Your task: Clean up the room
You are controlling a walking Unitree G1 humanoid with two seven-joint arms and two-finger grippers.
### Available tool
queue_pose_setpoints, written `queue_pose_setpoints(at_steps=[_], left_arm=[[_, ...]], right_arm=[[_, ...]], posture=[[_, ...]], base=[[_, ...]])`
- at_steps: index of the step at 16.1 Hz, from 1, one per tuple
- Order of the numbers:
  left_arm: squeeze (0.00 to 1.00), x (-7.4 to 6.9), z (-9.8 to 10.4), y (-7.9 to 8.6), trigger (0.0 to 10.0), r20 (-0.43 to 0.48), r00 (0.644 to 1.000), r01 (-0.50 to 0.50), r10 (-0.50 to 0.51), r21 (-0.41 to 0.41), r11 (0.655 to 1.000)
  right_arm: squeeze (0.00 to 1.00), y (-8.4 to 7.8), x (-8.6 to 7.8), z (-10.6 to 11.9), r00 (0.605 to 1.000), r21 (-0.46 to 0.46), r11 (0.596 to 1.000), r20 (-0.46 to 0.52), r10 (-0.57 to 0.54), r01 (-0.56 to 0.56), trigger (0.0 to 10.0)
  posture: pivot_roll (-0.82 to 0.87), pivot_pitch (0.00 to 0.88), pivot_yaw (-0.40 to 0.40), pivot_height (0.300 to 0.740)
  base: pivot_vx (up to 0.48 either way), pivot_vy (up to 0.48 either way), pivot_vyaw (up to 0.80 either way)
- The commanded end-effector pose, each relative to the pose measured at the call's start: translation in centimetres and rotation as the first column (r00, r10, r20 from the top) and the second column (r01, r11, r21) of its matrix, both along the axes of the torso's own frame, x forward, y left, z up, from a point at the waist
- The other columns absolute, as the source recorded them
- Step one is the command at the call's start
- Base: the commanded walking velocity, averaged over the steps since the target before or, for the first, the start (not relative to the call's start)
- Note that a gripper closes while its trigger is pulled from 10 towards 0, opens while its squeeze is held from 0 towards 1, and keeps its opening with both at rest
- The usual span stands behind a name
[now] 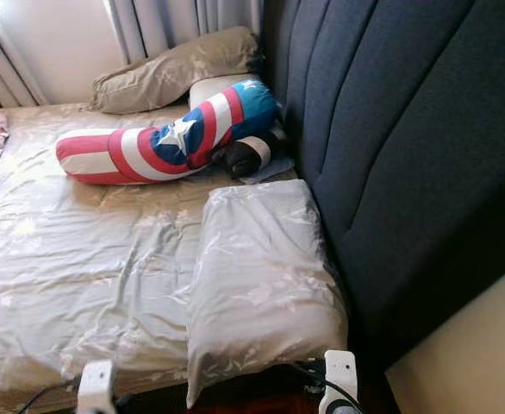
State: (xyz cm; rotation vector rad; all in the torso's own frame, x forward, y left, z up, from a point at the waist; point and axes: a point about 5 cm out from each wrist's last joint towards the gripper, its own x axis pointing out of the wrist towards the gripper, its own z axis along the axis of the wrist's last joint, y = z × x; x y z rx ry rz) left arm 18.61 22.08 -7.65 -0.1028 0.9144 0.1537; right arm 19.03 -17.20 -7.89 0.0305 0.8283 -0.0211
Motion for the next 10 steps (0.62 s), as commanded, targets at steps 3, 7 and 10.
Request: queue_pose_setpoints(at_steps=[3, 7, 10], left_arm=[[0.0, -0.63, -0.36, -0.14, 10.0, -0.018, 0.999, -0.031, 0.03, -0.022, 0.999], [0.0, -0.07, -0.2, -0.68, 10.0, -0.006, 1.0, -0.01, 0.01, -0.033, 0.999], [0.0, 0.1, -0.12, -0.75, 10.0, -0.001, 1.0, -0.011, 0.011, -0.035, 0.999]], right_arm=[[0.0, 0.54, -0.36, -0.24, 0.996, -0.005, 0.996, -0.024, 0.088, -0.088, 10.0], [0.0, 0.36, -0.53, -0.33, 0.996, -0.018, 0.996, -0.035, 0.086, -0.087, 10.0], [0.0, 0.4, -0.45, -0.29, 0.996, -0.015, 0.996, -0.03, 0.082, -0.083, 10.0]], posture=[[-0.03, 0.0, 0.003, 0.74], [-0.03, 0.0, 0.003, 0.74], [-0.03, 0.0, 0.004, 0.74]], base=[[0.0, 0.0, 0.26], [0.251, 0.0, 0.19], [0.251, 0.0, 0.0]])
